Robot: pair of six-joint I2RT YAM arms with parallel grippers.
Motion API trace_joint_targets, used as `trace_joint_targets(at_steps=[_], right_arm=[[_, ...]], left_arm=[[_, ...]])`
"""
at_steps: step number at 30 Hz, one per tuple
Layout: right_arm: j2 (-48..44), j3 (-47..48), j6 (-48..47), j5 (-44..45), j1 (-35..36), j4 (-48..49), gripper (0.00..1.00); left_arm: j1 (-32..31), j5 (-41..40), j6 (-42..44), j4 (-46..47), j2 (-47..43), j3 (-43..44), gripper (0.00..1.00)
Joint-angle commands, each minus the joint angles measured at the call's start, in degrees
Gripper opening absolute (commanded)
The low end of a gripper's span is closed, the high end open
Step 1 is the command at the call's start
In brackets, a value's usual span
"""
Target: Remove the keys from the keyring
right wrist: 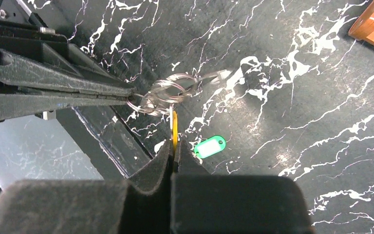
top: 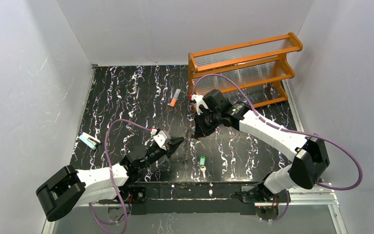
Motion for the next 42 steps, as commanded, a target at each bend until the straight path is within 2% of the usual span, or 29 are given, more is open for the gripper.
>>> trace_joint_targets(at_steps=[1,6,11,16,25,28,30,33,35,38,42], right_arm=[[-3.06,-1.85,-3.84,-1.17,-1.8,3.19,0.01],[-3.66,-2.95,-7.08,-5.28,-1.69,5.19,0.01],[-3.51,-5.62,-8.25,-5.84,-1.81,7.57,0.01],[0.33,-8.02,-6.33,-12.94,-1.63,11.54,0.01],[4.01,-10.43,-1.96,-18.6,-1.0,20.16,0.01],[4.78,-9.56,-1.69,-18.8,0.15,20.34,0.01],[4.8,-9.21,-1.95,-18.3,0.33,19.88,0.01],[3.65,-9.02,-2.89,-15.83,0.37,18.66,0.01],[2.42,-9.07,-3.67,-13.7,0.34,17.89,0.01],[0.67,-9.27,-4.53,-12.89,0.34,17.42,0.01],[-0.53,-9.04,-5.54,-12.15,0.34,16.75,0.01]], left_arm=[[-0.04,0.32,-0.4,1.4,-0.57,0.22,0.0],[-0.04,1.1,-1.07,1.32,1.21,0.13,0.0],[0.09,0.54,-3.22,1.51,0.86,-1.3,0.0],[0.08,2.73,-5.17,2.84,4.24,-0.61,0.0],[0.01,0.19,-10.43,11.56,10.4,-3.72,0.0],[-0.02,-0.7,-12.8,17.36,13.11,-4.39,0.0],[0.02,-0.74,-13.36,18.03,13.68,-4.15,0.0],[0.07,-1.91,-13.45,17.89,11.75,-4.49,0.0],[0.07,-4.38,-13.44,16.82,9.06,-5.48,0.04],[0.1,-7.1,-12.64,10.48,3.06,-6.21,0.09],[0.1,-8.69,-11.23,3.62,-2.81,-6.15,0.0]])
